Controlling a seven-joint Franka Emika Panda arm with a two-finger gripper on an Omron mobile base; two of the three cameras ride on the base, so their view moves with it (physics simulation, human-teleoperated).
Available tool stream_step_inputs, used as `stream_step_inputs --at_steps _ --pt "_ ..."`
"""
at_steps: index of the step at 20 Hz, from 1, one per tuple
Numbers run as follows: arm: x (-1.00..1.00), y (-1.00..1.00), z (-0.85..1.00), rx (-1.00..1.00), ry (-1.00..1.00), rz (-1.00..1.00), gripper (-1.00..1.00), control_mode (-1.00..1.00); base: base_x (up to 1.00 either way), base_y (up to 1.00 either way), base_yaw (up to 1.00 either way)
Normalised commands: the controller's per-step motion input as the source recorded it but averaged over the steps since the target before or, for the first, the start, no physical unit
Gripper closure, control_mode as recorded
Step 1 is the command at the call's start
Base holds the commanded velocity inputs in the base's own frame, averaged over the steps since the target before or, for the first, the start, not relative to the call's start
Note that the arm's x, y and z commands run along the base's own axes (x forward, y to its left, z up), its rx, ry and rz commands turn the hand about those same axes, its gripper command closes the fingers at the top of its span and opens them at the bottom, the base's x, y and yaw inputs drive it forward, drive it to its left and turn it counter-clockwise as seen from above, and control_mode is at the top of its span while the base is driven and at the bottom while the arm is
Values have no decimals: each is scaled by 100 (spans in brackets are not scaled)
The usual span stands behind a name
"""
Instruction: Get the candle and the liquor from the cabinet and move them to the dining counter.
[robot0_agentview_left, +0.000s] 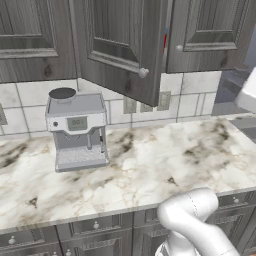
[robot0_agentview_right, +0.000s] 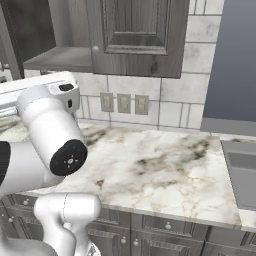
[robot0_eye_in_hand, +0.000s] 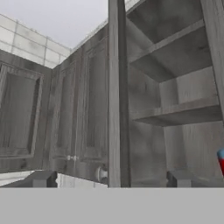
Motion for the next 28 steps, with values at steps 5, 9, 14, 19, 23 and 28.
stream_step_inputs --at_steps 5,9,14,19,23,28 --pt "49 0 0 0 0 21 -100 -100 0 0 0" --pt "49 1 0 -2 0 21 -100 -100 0 0 0" --pt "32 32 0 -8 5 15 -100 -100 0 0 0" --pt "8 52 0 -15 3 3 -100 -100 0 0 0" --pt "11 20 0 -7 0 4 -100 -100 0 0 0" --pt "11 3 0 -2 -5 12 -100 -100 0 0 0"
